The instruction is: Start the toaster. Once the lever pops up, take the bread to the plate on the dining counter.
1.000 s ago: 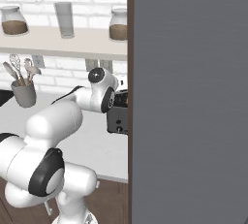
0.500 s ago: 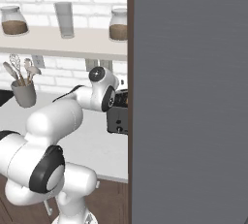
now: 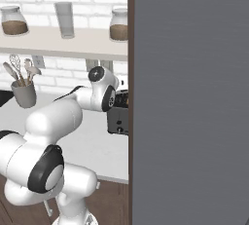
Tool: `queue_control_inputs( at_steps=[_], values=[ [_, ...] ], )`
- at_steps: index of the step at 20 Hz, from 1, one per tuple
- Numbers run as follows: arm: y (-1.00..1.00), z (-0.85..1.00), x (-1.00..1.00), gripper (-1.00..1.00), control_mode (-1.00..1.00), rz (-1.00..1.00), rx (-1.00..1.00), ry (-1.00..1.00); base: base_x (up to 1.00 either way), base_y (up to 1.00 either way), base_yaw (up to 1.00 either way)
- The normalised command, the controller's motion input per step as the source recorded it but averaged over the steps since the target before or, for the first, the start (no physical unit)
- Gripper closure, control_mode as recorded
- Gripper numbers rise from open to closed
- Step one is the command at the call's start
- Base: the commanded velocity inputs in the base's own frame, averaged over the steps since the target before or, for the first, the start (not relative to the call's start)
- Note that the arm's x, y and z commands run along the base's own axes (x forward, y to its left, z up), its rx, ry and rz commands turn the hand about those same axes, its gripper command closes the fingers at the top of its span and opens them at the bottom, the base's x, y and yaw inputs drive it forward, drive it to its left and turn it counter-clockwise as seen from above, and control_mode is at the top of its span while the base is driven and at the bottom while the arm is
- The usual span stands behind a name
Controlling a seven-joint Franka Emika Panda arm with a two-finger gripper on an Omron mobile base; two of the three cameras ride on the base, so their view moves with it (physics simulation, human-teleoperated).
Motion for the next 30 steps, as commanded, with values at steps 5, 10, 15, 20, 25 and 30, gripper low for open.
queue_control_inputs(
  at_steps=[5,10,15,20,25,30],
  values=[
    [0.00,0.00,0.00,-1.00,-1.00,-0.02,0.01,0.01,0.00,0.00,0.00],
    [0.00,0.00,0.00,-1.00,-1.00,0.00,0.02,0.05,0.00,0.00,0.00],
    [0.00,0.00,0.02,-1.00,-1.00,0.00,0.01,0.07,0.00,0.00,0.00],
    [0.00,-0.01,0.03,-1.00,-1.00,0.00,0.00,0.04,0.00,0.00,0.00],
    [0.00,-0.13,0.04,-1.00,-1.00,0.00,0.00,0.00,0.00,0.00,0.00],
    [0.00,-0.16,0.08,-1.00,-1.00,0.00,0.00,0.00,0.00,0.00,0.00]
  ],
)
